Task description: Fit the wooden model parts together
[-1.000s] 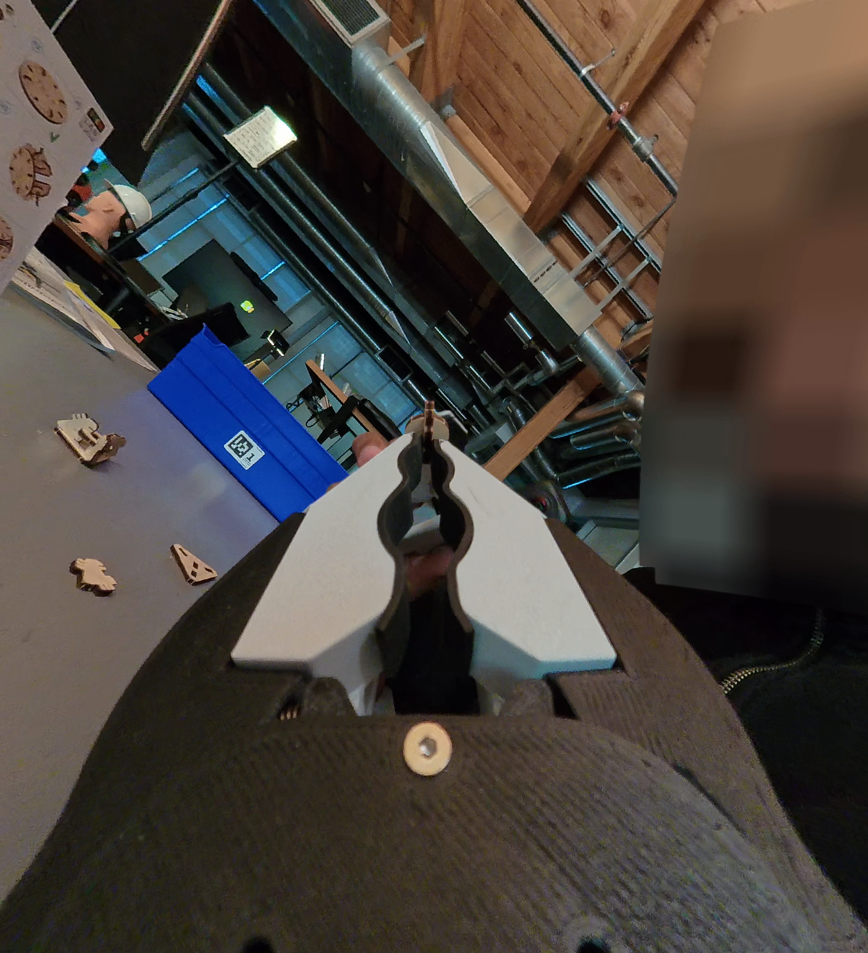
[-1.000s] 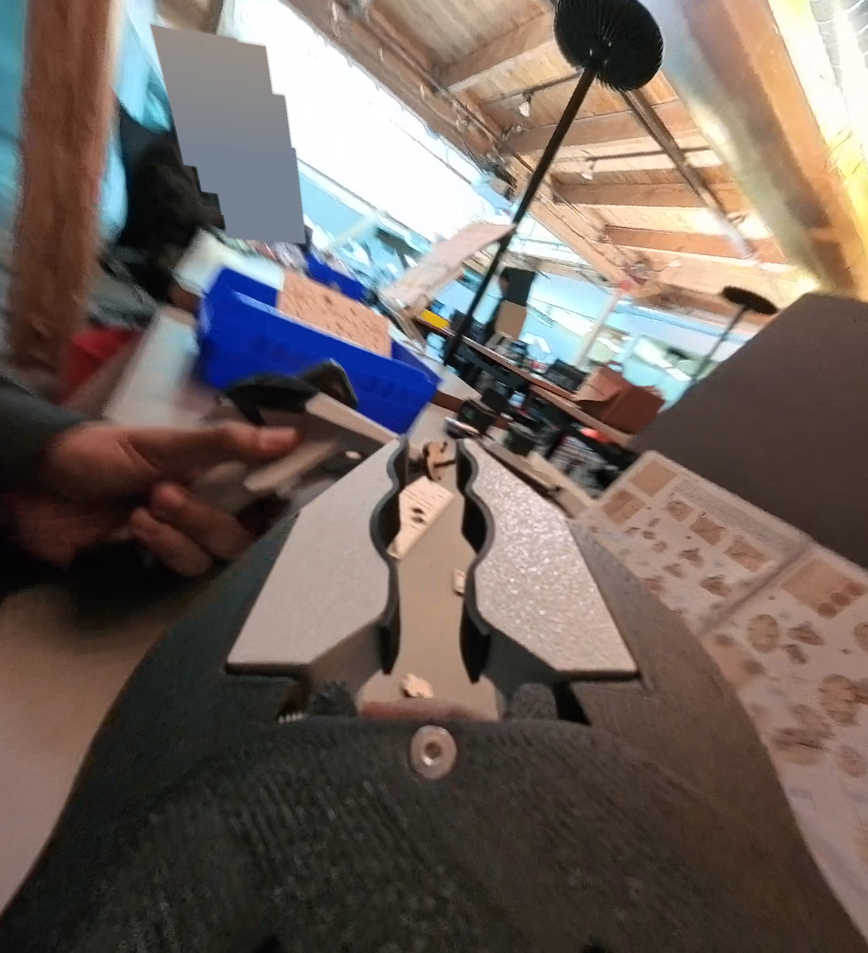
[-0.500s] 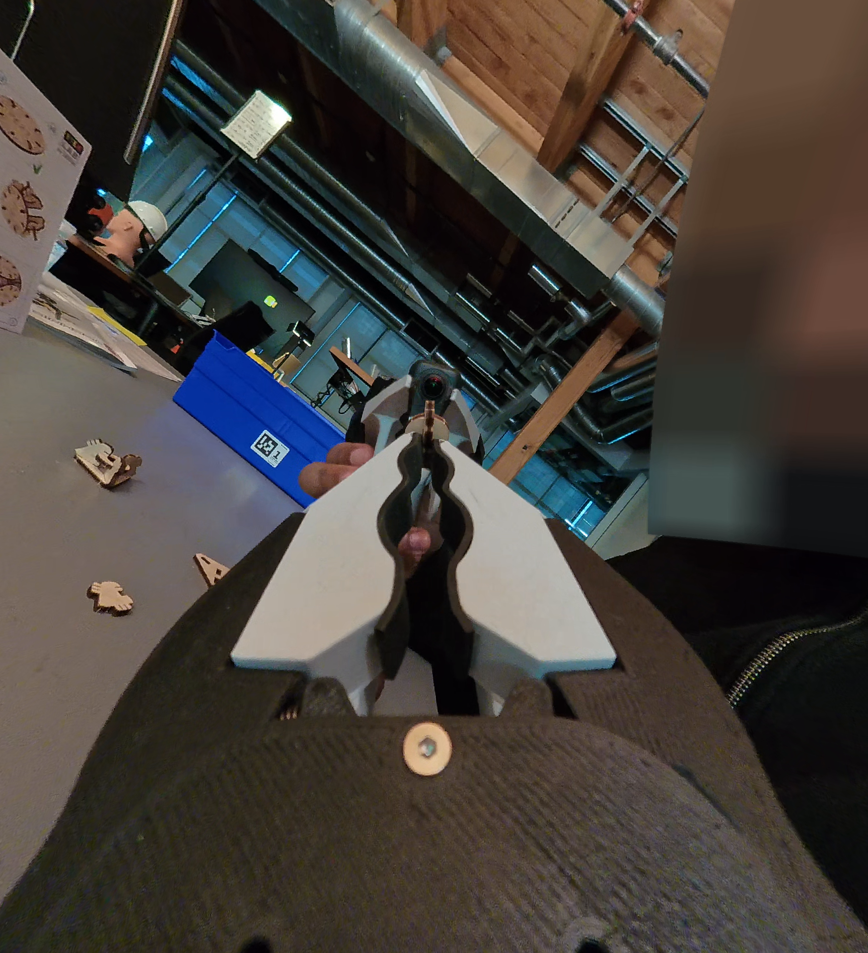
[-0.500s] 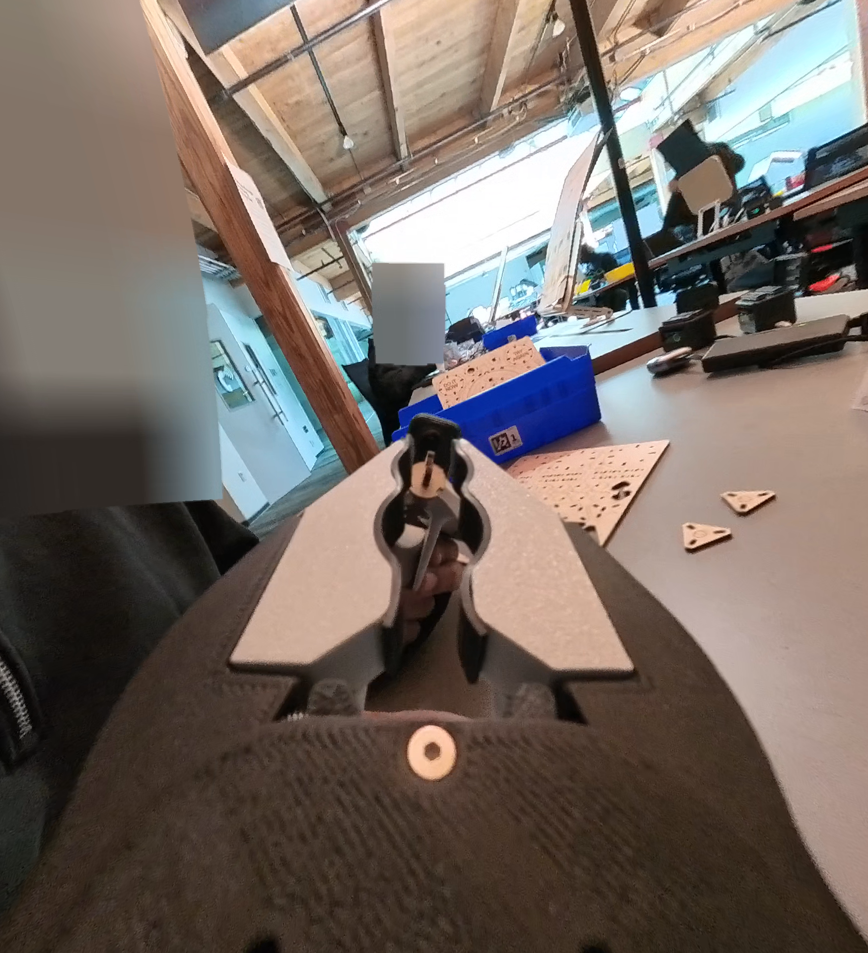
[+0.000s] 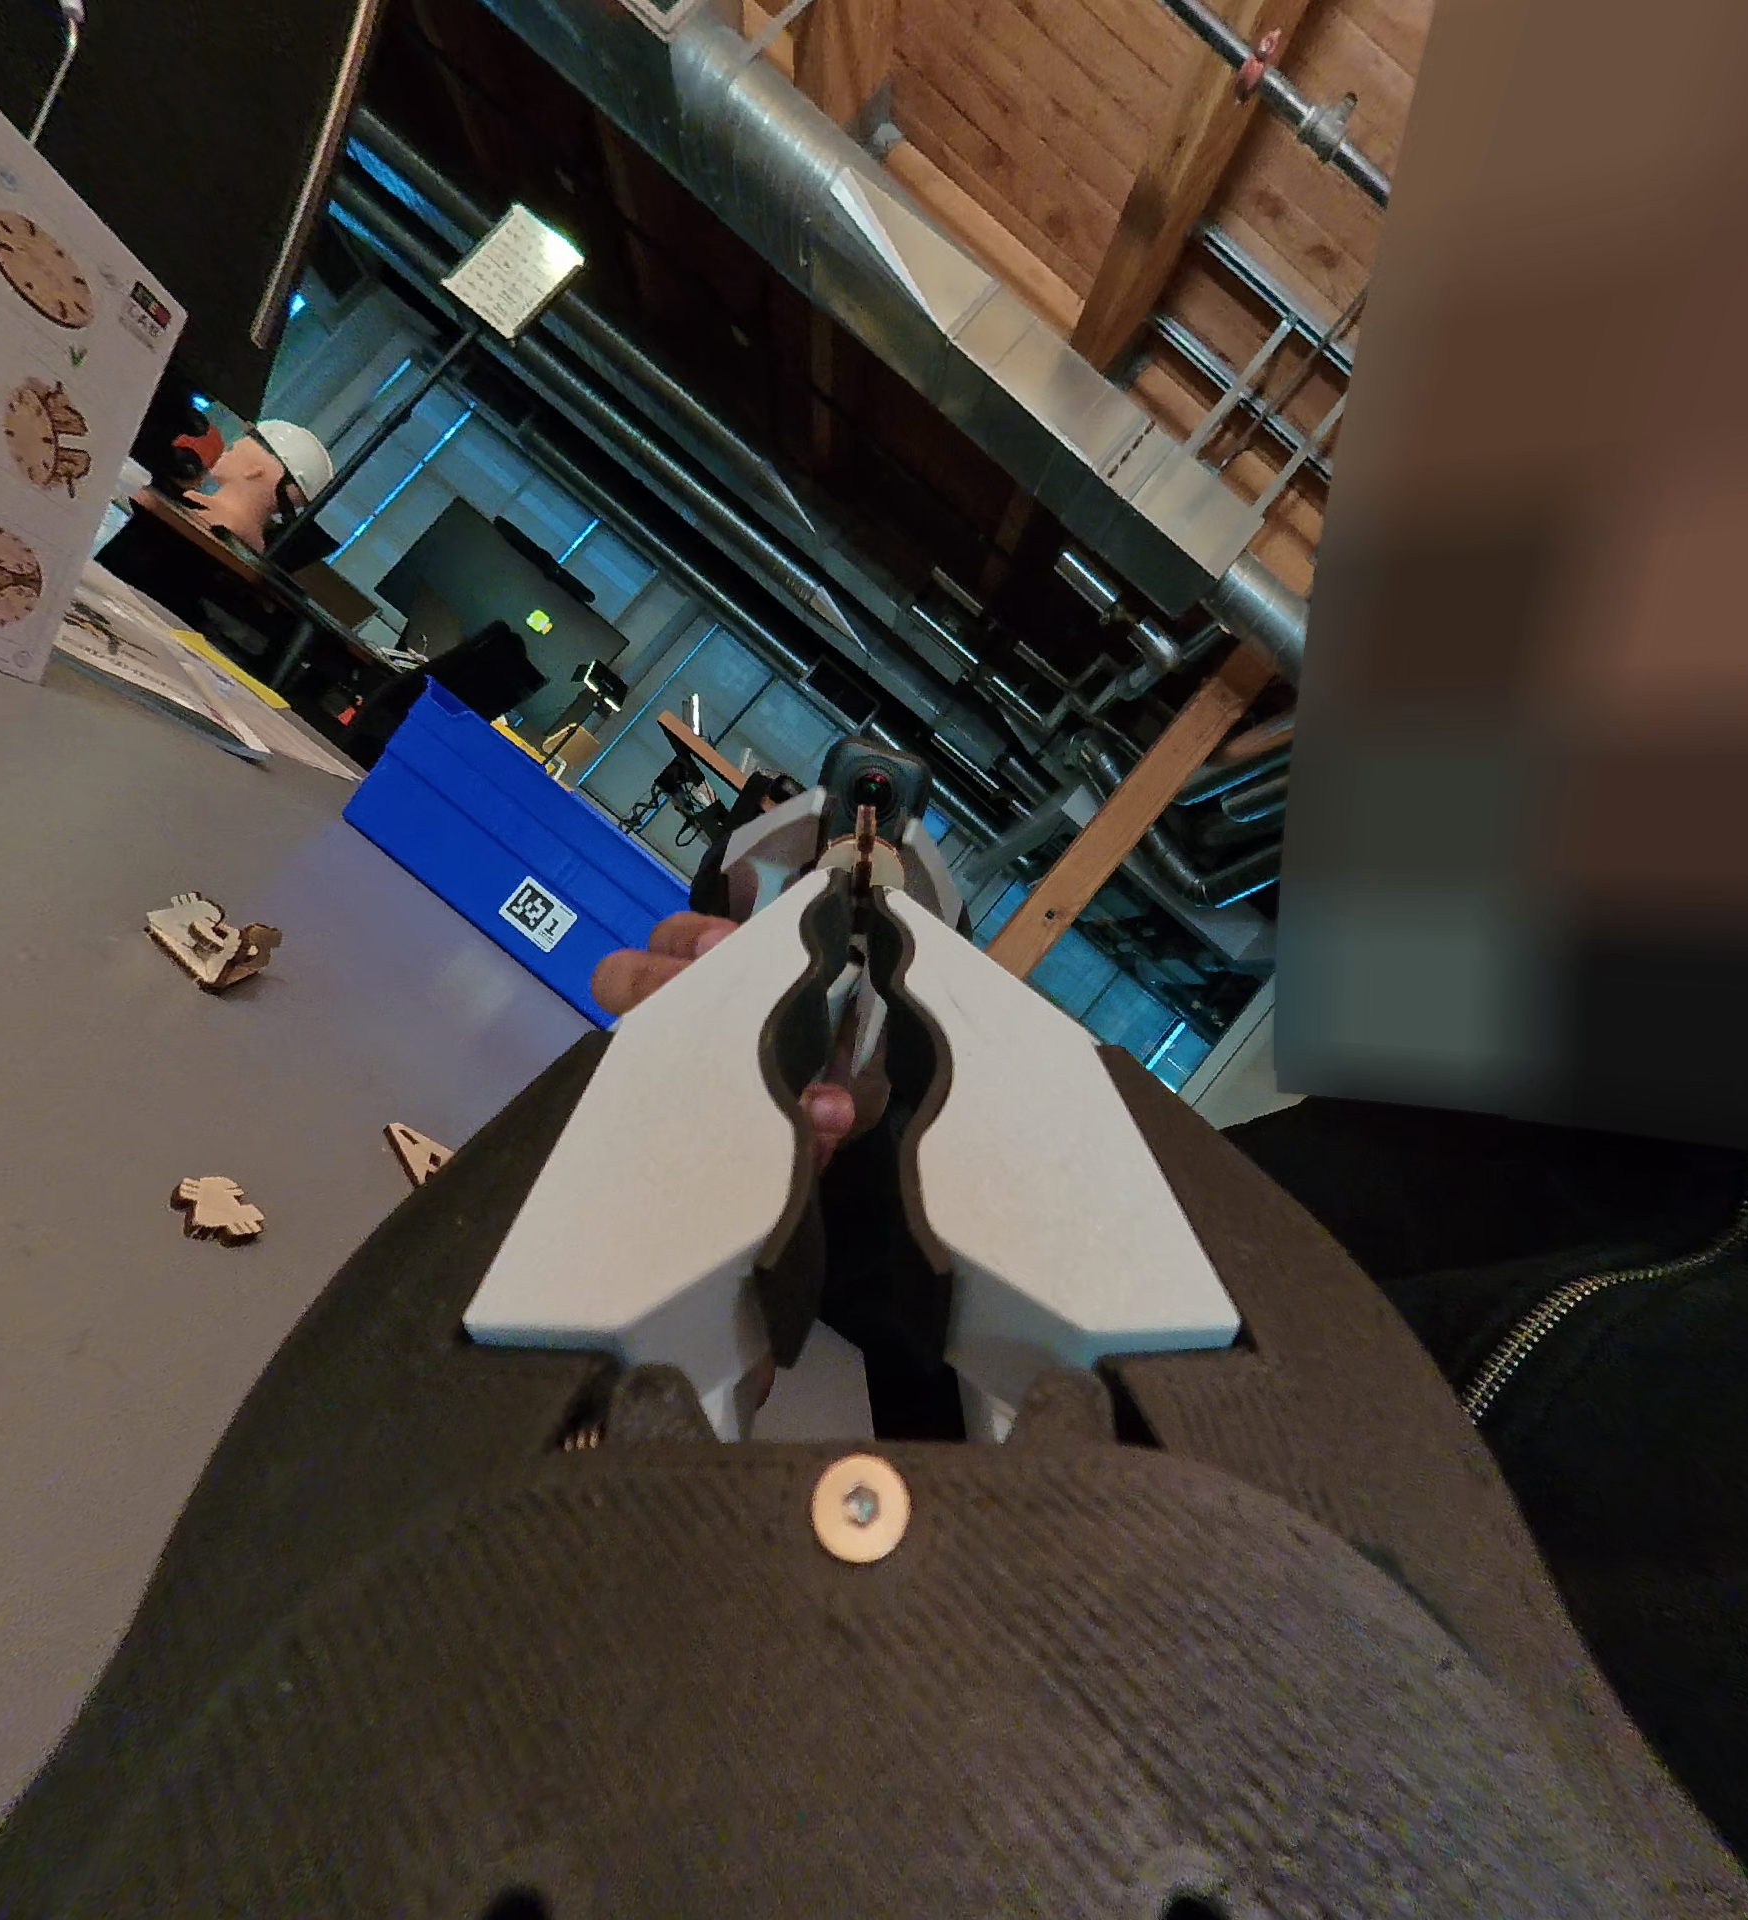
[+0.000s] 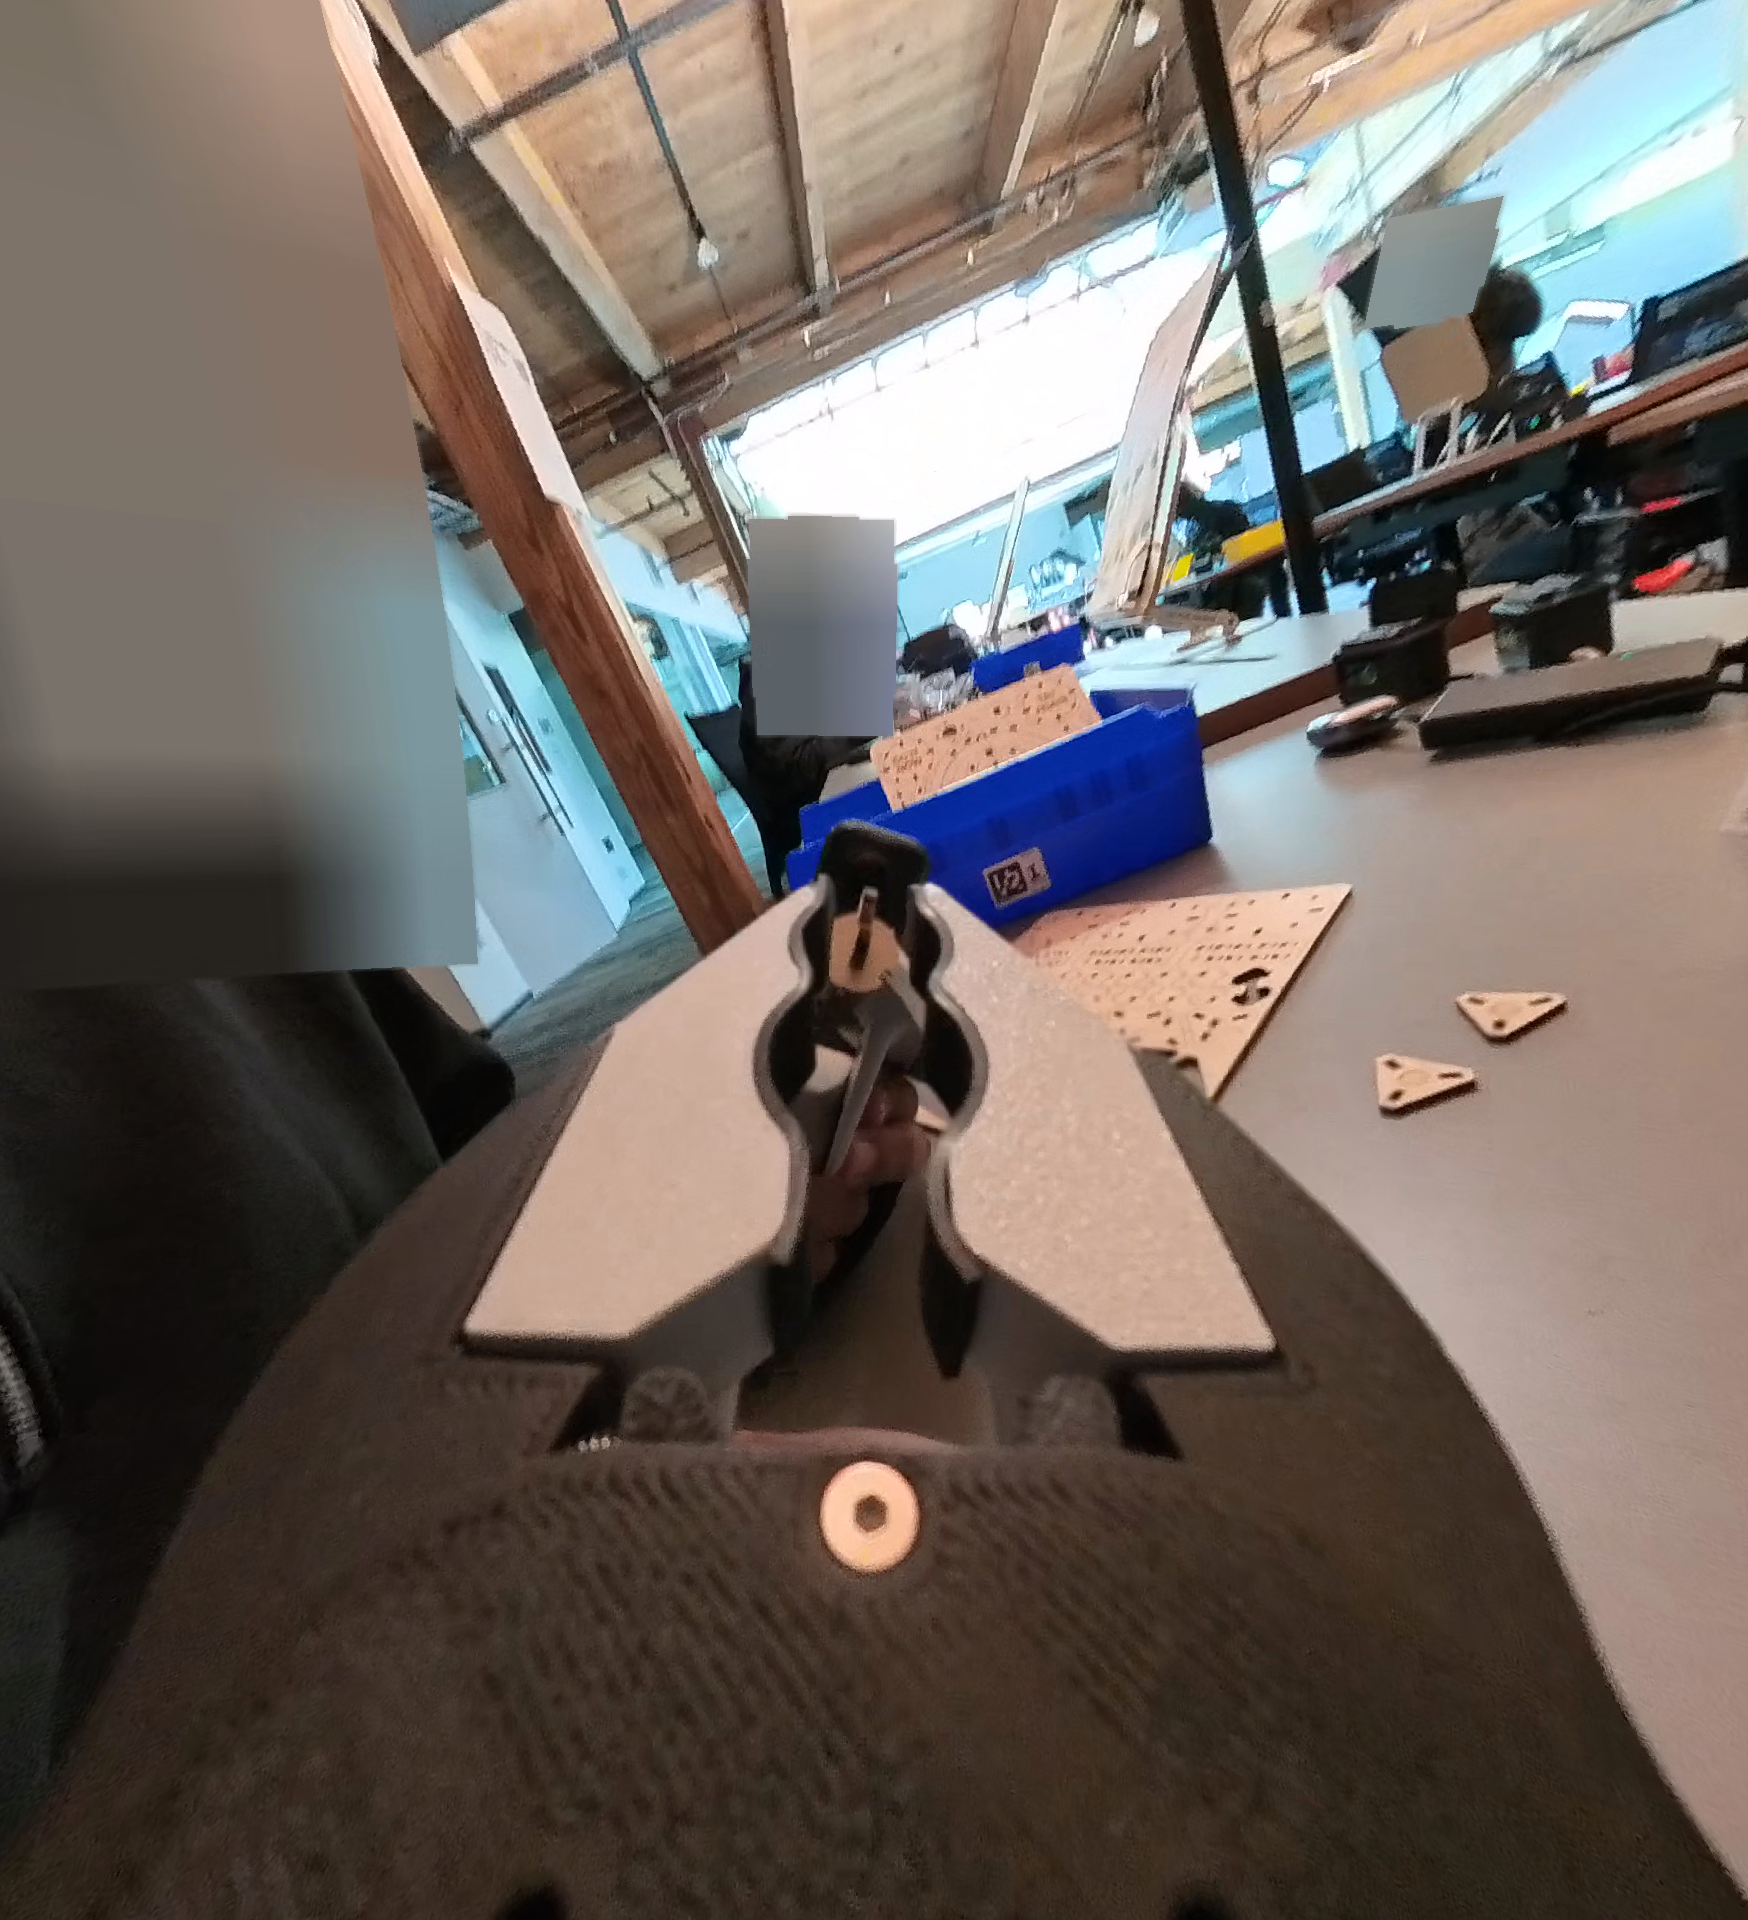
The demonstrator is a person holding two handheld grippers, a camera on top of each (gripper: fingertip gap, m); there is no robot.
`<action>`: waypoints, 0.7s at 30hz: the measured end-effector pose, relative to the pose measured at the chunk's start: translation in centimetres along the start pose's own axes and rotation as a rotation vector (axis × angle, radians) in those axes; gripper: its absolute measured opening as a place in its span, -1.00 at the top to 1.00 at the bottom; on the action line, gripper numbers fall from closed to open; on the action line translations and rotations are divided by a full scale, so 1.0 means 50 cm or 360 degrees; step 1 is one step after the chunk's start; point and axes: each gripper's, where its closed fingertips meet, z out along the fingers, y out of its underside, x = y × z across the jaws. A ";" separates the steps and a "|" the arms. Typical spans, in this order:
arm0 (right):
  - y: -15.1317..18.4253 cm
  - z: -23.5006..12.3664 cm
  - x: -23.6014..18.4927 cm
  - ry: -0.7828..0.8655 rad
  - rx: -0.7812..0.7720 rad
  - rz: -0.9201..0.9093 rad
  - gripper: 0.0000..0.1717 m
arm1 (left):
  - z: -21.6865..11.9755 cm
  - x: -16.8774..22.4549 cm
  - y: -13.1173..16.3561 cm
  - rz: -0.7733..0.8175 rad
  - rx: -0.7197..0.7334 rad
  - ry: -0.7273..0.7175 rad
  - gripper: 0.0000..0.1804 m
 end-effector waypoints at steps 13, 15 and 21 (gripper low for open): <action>0.004 -0.001 0.004 0.0018 -0.0028 0.0005 0.78 | -0.001 -0.005 -0.003 -0.0052 0.0016 0.0005 1.00; 0.018 0.005 0.003 0.0043 -0.0081 -0.0081 0.76 | -0.001 -0.004 -0.002 -0.0048 0.0015 0.0008 1.00; 0.045 0.015 -0.006 0.0057 -0.0185 -0.0237 0.80 | -0.001 -0.003 -0.002 -0.0072 0.0016 0.0026 1.00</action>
